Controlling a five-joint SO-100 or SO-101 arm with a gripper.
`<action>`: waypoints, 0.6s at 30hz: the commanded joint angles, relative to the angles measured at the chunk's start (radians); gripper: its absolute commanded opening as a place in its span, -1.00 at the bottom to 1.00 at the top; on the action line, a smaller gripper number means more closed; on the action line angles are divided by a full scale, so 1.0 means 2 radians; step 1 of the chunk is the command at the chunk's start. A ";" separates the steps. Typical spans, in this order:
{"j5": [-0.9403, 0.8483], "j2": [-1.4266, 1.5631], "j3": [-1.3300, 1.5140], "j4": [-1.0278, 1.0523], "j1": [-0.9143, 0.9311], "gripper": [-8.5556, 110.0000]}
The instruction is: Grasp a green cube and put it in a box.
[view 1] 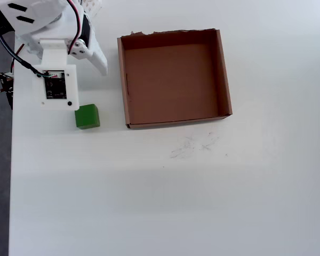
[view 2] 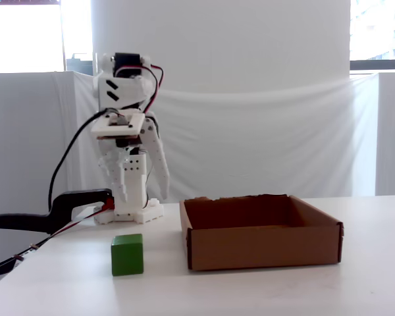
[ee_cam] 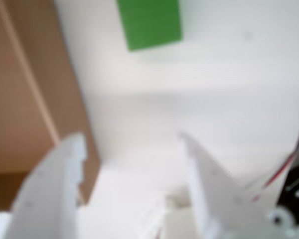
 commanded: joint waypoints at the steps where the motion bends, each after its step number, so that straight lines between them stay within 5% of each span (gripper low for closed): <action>1: -0.039 -0.081 -0.064 -0.041 0.002 -0.41; 18: -0.189 -0.243 -0.183 -0.090 0.076 -0.40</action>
